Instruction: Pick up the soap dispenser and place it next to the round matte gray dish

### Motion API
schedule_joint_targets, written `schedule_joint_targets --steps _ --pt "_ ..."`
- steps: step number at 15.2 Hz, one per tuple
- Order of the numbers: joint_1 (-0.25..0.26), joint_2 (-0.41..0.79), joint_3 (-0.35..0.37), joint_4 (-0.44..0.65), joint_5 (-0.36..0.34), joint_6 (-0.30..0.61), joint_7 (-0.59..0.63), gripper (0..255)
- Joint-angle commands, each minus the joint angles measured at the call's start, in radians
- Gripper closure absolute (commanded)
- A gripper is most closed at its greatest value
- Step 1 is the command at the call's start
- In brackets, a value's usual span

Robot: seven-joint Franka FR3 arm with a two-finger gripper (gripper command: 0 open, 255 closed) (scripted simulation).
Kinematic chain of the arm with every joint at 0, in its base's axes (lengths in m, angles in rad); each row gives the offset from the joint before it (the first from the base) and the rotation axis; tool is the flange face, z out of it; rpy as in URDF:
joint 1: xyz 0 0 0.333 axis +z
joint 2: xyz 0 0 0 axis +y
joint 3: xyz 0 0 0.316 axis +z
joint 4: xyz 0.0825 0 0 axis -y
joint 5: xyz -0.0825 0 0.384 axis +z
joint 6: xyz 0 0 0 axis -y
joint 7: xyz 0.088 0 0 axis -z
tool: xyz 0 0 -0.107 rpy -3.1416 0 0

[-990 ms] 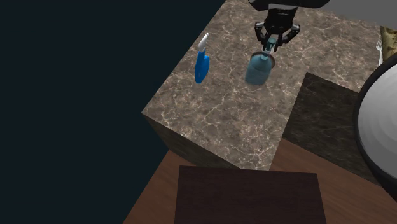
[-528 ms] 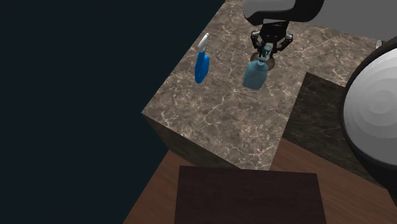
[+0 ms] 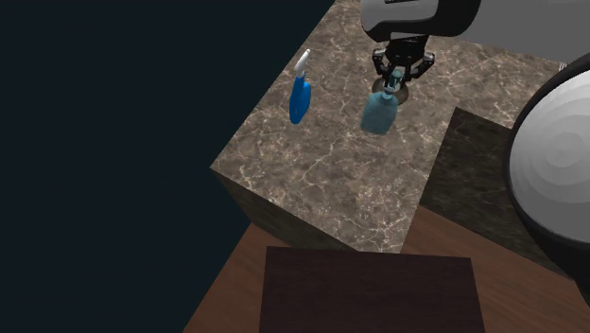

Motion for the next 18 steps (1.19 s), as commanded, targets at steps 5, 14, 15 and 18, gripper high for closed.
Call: schedule_joint_targets --steps 5,14,15,18 --pt "0.0 0.0 0.0 0.0 0.0 0.0 0.0 0" --pt "0.003 -0.053 0.013 0.05 0.021 -0.101 -0.013 0" --pt "0.003 -0.053 0.013 0.05 0.021 -0.101 -0.013 0" --pt "0.003 -0.053 0.013 0.05 0.021 -0.101 -0.013 0"
